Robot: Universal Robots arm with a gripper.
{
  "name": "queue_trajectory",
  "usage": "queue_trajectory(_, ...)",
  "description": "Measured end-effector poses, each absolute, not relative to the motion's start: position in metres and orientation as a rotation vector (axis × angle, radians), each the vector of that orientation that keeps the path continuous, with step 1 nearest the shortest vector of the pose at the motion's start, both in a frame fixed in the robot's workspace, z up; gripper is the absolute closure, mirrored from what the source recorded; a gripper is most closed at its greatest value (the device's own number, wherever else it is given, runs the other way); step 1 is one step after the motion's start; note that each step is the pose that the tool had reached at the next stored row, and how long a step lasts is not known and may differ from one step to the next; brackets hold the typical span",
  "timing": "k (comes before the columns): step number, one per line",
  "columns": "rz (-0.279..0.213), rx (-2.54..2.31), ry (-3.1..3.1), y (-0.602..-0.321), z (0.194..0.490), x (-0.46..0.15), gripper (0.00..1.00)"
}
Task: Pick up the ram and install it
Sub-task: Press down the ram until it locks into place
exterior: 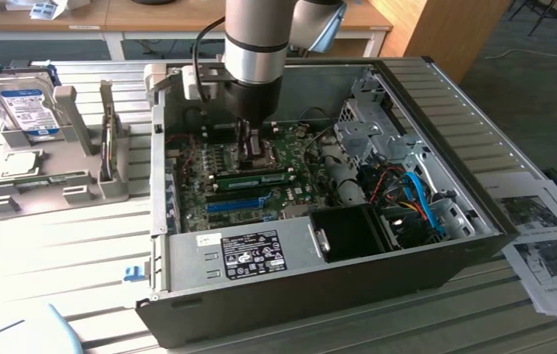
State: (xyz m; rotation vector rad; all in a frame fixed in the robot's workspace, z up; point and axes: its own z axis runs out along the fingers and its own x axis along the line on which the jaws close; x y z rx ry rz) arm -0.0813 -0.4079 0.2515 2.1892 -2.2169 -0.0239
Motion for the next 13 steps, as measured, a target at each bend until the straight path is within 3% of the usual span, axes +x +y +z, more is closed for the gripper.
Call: queue_trajectory(13, -0.027, 2.188, -2.216, -0.408, 0.251, -0.061, 0.91)
